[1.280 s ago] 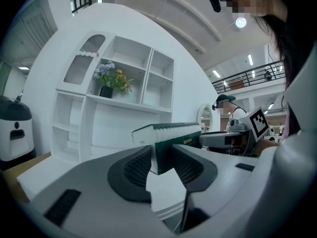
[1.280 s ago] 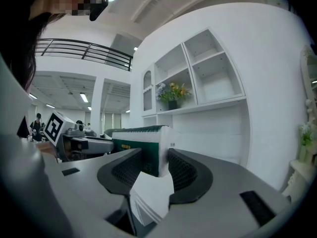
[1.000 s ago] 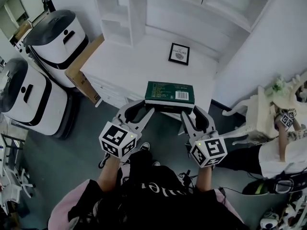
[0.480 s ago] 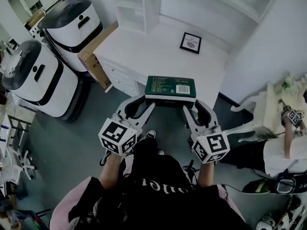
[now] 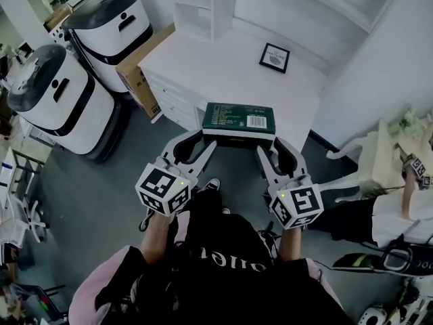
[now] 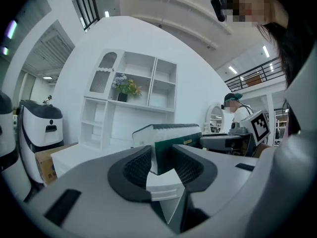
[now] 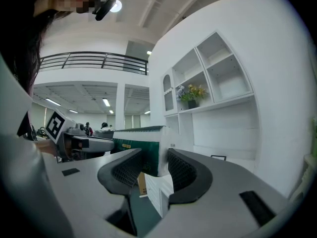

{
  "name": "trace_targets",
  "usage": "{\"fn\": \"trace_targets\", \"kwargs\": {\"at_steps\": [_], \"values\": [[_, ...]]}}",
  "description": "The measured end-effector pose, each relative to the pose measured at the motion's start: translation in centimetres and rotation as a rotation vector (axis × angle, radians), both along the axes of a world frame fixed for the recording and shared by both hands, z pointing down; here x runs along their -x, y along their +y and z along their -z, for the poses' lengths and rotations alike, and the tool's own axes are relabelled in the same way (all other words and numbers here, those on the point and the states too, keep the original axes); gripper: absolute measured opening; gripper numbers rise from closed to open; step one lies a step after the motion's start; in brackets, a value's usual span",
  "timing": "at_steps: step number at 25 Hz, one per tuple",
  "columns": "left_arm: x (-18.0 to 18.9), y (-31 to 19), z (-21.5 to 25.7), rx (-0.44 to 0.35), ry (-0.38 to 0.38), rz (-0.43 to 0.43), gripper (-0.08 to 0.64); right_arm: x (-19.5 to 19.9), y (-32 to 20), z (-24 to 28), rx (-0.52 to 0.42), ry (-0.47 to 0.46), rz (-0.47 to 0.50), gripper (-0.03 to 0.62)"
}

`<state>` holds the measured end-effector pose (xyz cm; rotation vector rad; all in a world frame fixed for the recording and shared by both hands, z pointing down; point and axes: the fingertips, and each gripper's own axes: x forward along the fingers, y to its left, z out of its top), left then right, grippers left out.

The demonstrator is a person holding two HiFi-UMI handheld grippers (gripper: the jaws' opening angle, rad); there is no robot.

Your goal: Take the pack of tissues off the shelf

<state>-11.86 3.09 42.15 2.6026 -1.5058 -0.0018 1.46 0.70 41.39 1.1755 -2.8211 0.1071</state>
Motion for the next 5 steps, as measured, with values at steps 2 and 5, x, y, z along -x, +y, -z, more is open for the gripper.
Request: {"fn": "trace_targets", "kwargs": {"at_steps": [2, 5], "values": [[-0.12, 0.29, -0.11, 0.001, 0.004, 0.009, 0.141, -0.11, 0.18, -0.11, 0.001, 0.000, 0.007, 0.187], [-0.46, 0.66, -0.28, 0.002, 0.007, 0.019, 0.141, -0.45, 0.42, -0.30, 0.002, -0.001, 0.014, 0.187]]}}
